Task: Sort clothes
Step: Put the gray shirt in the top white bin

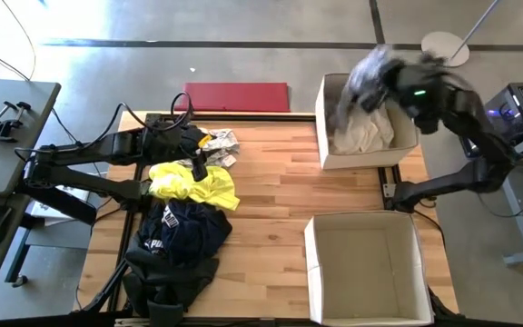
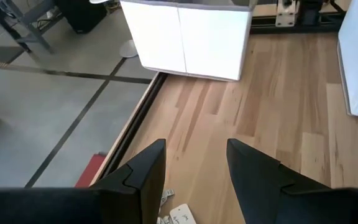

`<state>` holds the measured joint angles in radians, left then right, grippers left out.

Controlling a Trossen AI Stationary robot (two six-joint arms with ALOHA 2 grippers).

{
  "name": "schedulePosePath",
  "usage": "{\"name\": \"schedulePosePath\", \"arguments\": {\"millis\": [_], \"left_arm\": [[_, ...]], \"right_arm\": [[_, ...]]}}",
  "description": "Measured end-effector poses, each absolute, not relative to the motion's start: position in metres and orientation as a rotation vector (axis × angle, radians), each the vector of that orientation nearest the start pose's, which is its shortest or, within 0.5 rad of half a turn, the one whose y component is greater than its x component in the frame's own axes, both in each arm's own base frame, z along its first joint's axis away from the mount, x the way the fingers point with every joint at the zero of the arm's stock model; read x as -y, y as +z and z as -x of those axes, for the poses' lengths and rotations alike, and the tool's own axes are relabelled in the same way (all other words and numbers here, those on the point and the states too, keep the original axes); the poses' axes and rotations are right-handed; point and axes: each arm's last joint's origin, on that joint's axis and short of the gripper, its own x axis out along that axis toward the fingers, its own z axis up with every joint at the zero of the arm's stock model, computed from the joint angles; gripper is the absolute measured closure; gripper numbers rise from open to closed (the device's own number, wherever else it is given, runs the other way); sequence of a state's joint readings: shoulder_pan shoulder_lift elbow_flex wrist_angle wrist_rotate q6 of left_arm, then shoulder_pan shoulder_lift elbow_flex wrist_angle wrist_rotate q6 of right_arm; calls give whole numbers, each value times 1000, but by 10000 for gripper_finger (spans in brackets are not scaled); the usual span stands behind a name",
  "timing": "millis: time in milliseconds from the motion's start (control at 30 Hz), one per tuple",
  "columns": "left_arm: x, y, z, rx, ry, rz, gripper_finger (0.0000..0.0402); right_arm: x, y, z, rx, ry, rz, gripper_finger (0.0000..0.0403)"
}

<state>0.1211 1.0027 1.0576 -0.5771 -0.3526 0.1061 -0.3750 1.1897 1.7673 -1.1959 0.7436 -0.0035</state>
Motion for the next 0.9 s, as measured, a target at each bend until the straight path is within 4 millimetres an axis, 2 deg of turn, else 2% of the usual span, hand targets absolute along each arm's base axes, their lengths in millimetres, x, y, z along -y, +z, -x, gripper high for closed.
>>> {"name": "schedulePosePath", "arguments": {"millis": [100, 200, 367, 533, 633, 700, 800, 900], "left_arm": [[-34, 353, -199, -537, 436, -163, 245], [-35, 355, -201, -509, 438, -160, 245], [-35, 357, -201, -488, 439, -158, 245], [-35, 357, -201, -488, 438, -158, 245], [-35, 357, -201, -488, 438, -158, 245], [-35, 357, -201, -488, 439, -155, 245], [-35, 357, -201, -485, 442, -139, 245], [-35, 357, -201, -485, 443, -130, 245]], "right_arm": [[90, 437, -149, -849, -1068, -80, 371], [107, 394, -155, -972, -1125, -140, 371], [148, 320, -164, -1073, -1006, -248, 366], [182, 269, -150, -1220, -969, -467, 365], [192, 255, -143, -1300, -944, -532, 356], [193, 255, -142, -1335, -928, -522, 340], [192, 266, -143, -1326, -864, -538, 298], [187, 286, -141, -1332, -823, -550, 244]]}}
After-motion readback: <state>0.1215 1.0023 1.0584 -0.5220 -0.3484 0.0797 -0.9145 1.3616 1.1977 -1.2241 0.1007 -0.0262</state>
